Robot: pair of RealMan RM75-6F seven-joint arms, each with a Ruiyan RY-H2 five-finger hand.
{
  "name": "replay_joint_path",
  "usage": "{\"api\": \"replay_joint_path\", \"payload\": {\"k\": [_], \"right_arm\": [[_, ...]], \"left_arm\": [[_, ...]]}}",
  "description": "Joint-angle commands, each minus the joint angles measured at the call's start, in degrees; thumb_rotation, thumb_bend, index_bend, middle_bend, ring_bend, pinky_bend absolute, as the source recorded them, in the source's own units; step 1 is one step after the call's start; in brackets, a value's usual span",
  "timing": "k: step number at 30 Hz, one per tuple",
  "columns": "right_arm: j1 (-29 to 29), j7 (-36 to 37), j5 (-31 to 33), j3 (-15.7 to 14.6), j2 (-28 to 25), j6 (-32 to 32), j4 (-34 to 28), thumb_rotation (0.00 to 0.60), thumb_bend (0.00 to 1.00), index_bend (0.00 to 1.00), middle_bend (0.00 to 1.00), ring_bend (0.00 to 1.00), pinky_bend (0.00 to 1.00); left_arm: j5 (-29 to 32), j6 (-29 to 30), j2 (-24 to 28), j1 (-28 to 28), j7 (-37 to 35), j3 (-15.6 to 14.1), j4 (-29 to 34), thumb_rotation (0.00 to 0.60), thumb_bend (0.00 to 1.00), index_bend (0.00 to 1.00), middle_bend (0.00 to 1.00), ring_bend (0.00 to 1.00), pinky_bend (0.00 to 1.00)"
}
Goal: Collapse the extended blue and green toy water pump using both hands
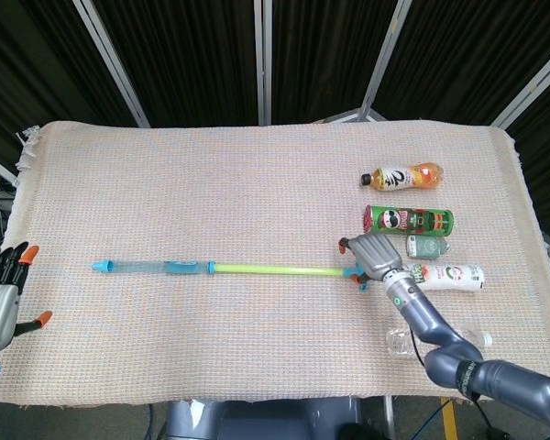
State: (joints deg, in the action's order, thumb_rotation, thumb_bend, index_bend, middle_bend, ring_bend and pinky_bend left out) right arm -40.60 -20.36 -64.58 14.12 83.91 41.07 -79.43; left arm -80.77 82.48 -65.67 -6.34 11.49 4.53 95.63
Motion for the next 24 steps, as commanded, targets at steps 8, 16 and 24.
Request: {"api": "replay_joint_path", "payload": {"k": [8,16,24], "right_arm": [[-3.4,-7.5,7.9,-1.9,5.2,1.0,2.5,0.6,0.21,0.48,1.0,1.0,1.0],[-4.3,-11.9,11.8,-4.0,7.2,3.1,4.0,0.6,0.23,0.52,1.0,1.0,1.0],[-4.7,-12.6,12.9,-5.4,7.0,3.8,4.2,0.6,0.23,0.52,1.0,1.0,1.0]], "left_arm": [[0.5,-0.7,-0.1,-0.4,0.1,-0.1,-0.4,0.6,0.0,0.0,0.0,0.0,0.0],[0.9,-0.9,-0.2,-0.5,0.1,-0.1,-0.6,0.6,0.0,0.0,0.0,0.0,0.0],[1.2,-1.2,-0.4,-0.8,0.6,-0.2,-0.6,0.6,0.0,0.0,0.0,0.0,0.0]]}}
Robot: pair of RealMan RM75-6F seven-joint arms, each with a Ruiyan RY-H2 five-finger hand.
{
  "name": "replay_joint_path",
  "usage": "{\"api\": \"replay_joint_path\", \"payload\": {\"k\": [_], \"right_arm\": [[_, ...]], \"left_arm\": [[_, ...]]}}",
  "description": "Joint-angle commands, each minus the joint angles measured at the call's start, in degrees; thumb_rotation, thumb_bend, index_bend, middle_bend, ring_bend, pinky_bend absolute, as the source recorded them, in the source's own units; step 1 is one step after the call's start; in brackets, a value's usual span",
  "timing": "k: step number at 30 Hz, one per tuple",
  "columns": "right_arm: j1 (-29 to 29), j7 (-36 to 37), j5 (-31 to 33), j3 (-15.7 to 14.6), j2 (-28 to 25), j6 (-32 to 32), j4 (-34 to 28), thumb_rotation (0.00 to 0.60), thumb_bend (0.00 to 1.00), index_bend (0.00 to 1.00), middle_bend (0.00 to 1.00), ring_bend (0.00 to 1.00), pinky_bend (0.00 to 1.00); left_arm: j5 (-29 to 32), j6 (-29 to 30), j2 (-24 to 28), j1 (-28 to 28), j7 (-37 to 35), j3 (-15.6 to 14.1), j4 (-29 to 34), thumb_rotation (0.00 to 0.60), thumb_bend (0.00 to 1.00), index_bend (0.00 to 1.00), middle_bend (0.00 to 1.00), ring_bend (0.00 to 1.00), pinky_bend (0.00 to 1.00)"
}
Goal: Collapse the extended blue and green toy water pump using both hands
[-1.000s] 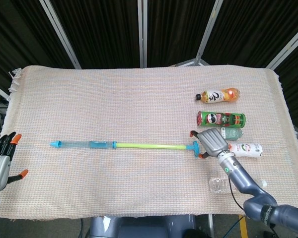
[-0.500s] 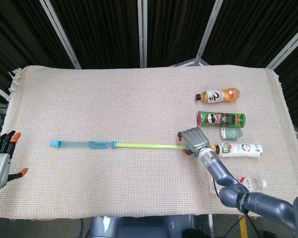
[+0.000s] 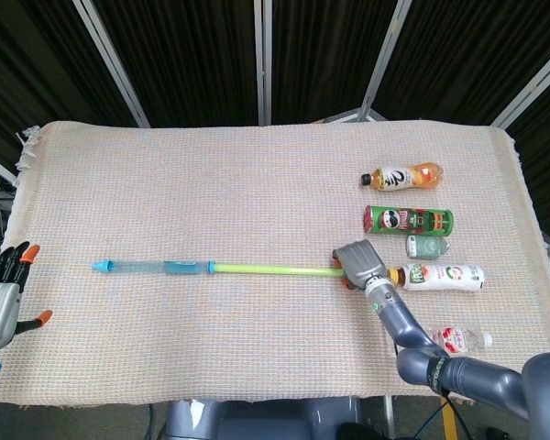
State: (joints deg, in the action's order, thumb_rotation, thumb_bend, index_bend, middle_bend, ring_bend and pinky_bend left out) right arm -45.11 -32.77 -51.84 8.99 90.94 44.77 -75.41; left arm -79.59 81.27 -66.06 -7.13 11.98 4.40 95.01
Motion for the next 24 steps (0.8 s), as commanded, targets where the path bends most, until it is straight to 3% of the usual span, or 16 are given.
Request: {"api": "replay_joint_path", "payload": {"k": [1,11,17,22,24], "right_arm": [[-0.2,-0.2,0.2,-0.4,0.0,0.2,0.2,0.6,0.23,0.52,1.0,1.0,1.0],[-0.7,-0.9,0.2,-2.2,-0.1,0.9,1.6,0.6,0.27,0.53,1.0,1.0,1.0],[-0.7,0.3,0.0,-2.3,-0.2,1.0,1.4,0.6,0.37,0.64,1.0,1.0,1.0],[-0.7,0.6,0.3,-2.3,-1.1,1.3,-0.1,0.6,0.42,0.67,1.0,1.0,1.0],[-0.8,0.5,0.8,-2.3,-1.4,1.4,-0.6,0.6,0.43,0.67,1.0,1.0,1.0]], "left_arm": [[0.0,0.0,-0.1,0.0,0.2,-0.1,0.1,0.6,0.0,0.0,0.0,0.0,0.0],[0.4,-0.3,-0.2,-0.3,0.4,-0.2,-0.1,0.6,0.0,0.0,0.0,0.0,0.0],[0.5,-0.5,-0.2,-0.4,0.4,-0.3,-0.2,0.6,0.0,0.0,0.0,0.0,0.0],[0.7,-1.4,-0.5,-1.4,0.6,0.3,-0.8,0.6,0.0,0.0,0.0,0.0,0.0],[0.7,-1.7,-1.0,-2.2,0.2,1.1,-1.4,0.6,0.0,0.0,0.09,0.05,0.06]]}}
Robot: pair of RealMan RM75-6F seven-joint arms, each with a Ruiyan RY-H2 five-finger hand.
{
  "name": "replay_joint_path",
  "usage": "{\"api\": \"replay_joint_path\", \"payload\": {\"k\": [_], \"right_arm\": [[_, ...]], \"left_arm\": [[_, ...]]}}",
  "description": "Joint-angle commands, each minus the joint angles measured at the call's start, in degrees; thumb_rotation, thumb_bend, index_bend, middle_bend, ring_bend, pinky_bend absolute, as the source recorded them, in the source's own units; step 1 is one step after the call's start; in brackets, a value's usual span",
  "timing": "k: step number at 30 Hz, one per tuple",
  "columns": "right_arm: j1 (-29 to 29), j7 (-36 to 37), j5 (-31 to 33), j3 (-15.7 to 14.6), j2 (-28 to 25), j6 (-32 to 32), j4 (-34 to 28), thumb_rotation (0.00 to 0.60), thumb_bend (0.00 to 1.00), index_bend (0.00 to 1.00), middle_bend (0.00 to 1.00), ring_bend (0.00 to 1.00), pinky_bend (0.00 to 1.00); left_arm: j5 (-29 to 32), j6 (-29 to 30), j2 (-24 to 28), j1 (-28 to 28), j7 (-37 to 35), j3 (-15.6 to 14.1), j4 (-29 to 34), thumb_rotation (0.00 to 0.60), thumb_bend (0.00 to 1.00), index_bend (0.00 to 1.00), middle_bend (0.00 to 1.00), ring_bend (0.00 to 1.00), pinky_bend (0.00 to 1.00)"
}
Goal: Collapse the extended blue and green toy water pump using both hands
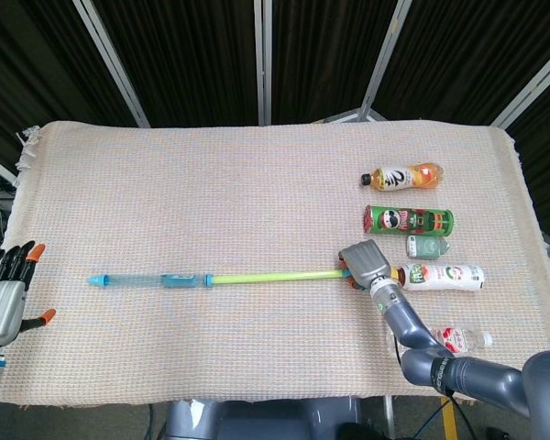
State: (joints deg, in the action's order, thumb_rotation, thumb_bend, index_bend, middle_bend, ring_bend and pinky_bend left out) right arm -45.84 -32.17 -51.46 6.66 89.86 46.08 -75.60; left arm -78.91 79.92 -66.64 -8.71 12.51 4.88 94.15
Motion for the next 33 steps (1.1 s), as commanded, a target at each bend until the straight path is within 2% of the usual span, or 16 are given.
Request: {"api": "replay_joint_path", "payload": {"k": [1,2,3,5,6,9,11,14,18,28,33], "right_arm": [[-0.1,-0.1,0.6,0.0,-0.4,0.1,-0.6,0.6,0.44,0.67,1.0,1.0,1.0],[-0.1,-0.2,0.8,0.1,-0.5,0.2,-0.8,0.6,0.45,0.67,1.0,1.0,1.0],[-0.1,-0.3,1.1,0.1,-0.6,0.4,-1.1,0.6,0.45,0.68,1.0,1.0,1.0],[-0.2,-0.8,1.9,0.0,-0.9,0.7,-1.6,0.6,0.46,0.68,1.0,1.0,1.0],[-0.2,-1.2,2.4,-0.1,-1.1,0.8,-1.9,0.6,0.46,0.68,1.0,1.0,1.0],[-0.4,-2.7,4.4,-0.2,-1.8,1.5,-3.1,0.6,0.47,0.68,1.0,1.0,1.0],[-0.6,-3.5,5.6,-0.3,-2.0,1.9,-3.8,0.6,0.47,0.68,1.0,1.0,1.0],[-0.8,-4.2,6.7,-0.5,-2.1,2.3,-4.4,0.6,0.48,0.69,1.0,1.0,1.0],[-1.1,-4.8,7.5,-0.6,-2.3,2.7,-4.9,0.6,0.48,0.69,1.0,1.0,1.0],[-1.7,-5.6,8.7,-1.1,-3.0,3.9,-6.1,0.6,0.49,0.69,1.0,1.0,1.0],[-1.9,-5.7,9.0,-1.3,-3.2,4.2,-6.2,0.6,0.49,0.69,1.0,1.0,1.0]], "left_arm": [[0.1,-0.4,-0.5,-0.8,-0.4,0.8,-0.7,0.6,0.0,0.0,0.19,0.13,0.13],[0.1,-0.7,-0.7,-1.2,-0.7,1.1,-1.0,0.6,0.0,0.0,0.34,0.26,0.24],[0.2,-1.3,-1.1,-1.9,-1.3,1.6,-1.5,0.6,0.0,0.0,0.43,0.35,0.32],[0.3,-2.8,-1.7,-3.3,-2.5,2.3,-2.3,0.6,0.0,0.02,0.61,0.53,0.55],[0.2,-3.8,-2.1,-4.2,-3.1,2.7,-3.1,0.6,0.0,0.05,0.67,0.59,0.65],[0.6,-11.0,-4.4,-9.2,-2.8,3.3,-7.2,0.6,0.0,0.13,0.74,0.67,0.8],[1.4,-13.9,-5.4,-10.9,-2.7,3.3,-8.9,0.6,0.0,0.17,0.78,0.71,0.85],[2.2,-16.8,-6.4,-12.6,-2.3,3.0,-10.8,0.6,0.08,0.23,0.82,0.76,0.91],[3.6,-20.9,-7.3,-14.5,-2.3,2.5,-13.2,0.6,0.13,0.31,0.84,0.78,0.98],[6.1,-32.4,-10.6,-18.9,-5.9,0.0,-17.4,0.6,0.22,0.37,0.85,0.79,0.99],[6.9,-33.3,-12.6,-19.9,-6.5,0.0,-19.0,0.6,0.25,0.4,0.86,0.8,1.0]]}}
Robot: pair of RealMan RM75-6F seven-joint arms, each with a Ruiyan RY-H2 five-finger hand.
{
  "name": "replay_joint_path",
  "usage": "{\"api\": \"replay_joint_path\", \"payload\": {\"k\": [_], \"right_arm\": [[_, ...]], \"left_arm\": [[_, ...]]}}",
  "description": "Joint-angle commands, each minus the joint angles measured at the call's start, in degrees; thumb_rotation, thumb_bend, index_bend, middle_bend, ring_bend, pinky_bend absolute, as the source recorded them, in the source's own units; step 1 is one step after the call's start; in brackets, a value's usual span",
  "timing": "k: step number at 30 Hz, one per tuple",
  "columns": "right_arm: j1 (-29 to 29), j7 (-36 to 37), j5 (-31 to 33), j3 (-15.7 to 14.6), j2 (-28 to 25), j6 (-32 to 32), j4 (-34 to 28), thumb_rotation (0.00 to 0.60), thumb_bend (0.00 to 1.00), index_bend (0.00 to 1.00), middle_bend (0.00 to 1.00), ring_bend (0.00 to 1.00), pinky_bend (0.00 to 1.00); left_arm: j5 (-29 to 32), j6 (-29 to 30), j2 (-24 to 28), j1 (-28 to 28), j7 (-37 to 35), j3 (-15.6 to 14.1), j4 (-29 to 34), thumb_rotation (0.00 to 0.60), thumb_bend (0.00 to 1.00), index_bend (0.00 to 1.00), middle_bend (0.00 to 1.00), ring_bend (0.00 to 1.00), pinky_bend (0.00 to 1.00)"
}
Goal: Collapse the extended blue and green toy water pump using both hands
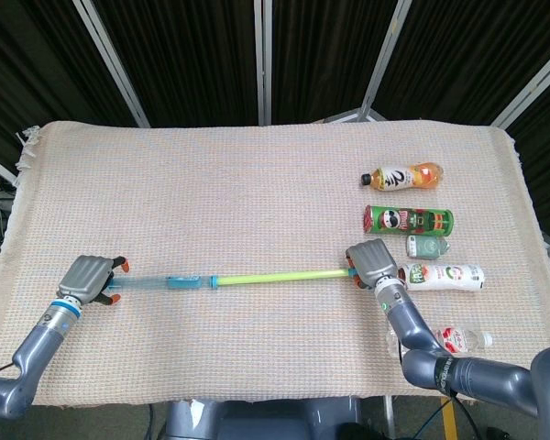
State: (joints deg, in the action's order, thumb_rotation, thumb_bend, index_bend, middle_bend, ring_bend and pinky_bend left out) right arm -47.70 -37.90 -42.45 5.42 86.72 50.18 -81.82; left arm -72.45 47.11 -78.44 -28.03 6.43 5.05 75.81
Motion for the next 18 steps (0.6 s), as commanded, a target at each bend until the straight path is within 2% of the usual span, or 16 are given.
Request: {"api": "replay_joint_path", "payload": {"k": [1,13,18], "right_arm": [[-0.1,0.0,0.1,-0.1,-0.1,0.1,0.0,0.6,0.49,0.69,1.0,1.0,1.0],[-0.2,0.2,0.2,-0.3,-1.0,0.6,-0.3,0.6,0.5,0.7,1.0,1.0,1.0],[-0.2,0.3,0.2,-0.4,-1.4,0.9,-0.6,0.6,0.5,0.7,1.0,1.0,1.0]], "left_arm": [[0.6,-0.7,-1.1,-0.7,-0.5,-0.1,-1.0,0.6,0.26,0.4,0.86,0.8,1.0],[1.9,-2.4,-3.1,-2.6,-1.1,-0.2,-2.5,0.6,0.26,0.41,0.86,0.8,1.0],[2.8,-3.2,-3.8,-3.2,-0.8,-0.5,-3.0,0.6,0.34,0.43,0.86,0.8,1.0]]}}
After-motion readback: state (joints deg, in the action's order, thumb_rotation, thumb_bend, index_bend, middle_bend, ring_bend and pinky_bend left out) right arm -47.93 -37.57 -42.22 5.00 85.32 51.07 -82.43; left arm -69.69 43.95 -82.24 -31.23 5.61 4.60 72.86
